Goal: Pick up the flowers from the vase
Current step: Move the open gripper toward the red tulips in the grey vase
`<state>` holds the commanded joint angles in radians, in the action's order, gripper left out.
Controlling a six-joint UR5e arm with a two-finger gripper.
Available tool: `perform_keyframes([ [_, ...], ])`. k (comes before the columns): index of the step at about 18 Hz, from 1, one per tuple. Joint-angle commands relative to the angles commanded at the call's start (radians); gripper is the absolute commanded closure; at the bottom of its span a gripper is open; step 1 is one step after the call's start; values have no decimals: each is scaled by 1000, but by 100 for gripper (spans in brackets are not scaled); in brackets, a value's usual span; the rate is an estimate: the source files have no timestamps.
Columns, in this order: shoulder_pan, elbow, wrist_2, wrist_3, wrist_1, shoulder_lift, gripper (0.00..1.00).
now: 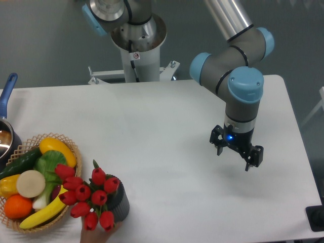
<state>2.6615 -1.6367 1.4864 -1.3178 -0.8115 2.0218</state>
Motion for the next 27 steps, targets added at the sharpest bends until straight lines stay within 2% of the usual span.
perform_keyframes([
  [6, 0, 9, -23, 8, 8, -2, 0],
  [8, -5, -3, -122, 26, 20, -6, 0],
  [10, -2, -11, -291, 55, 23, -8, 0],
  [14, -8, -38, -394, 168, 25, -15, 0],
  [16, -11, -41, -489, 199, 25, -28, 0],
  [19, -23, -45, -624, 210, 25, -37, 0],
  [23, -63, -84, -693, 204, 31, -58, 0],
  [27, -83, -98, -941, 199, 34, -52, 0],
])
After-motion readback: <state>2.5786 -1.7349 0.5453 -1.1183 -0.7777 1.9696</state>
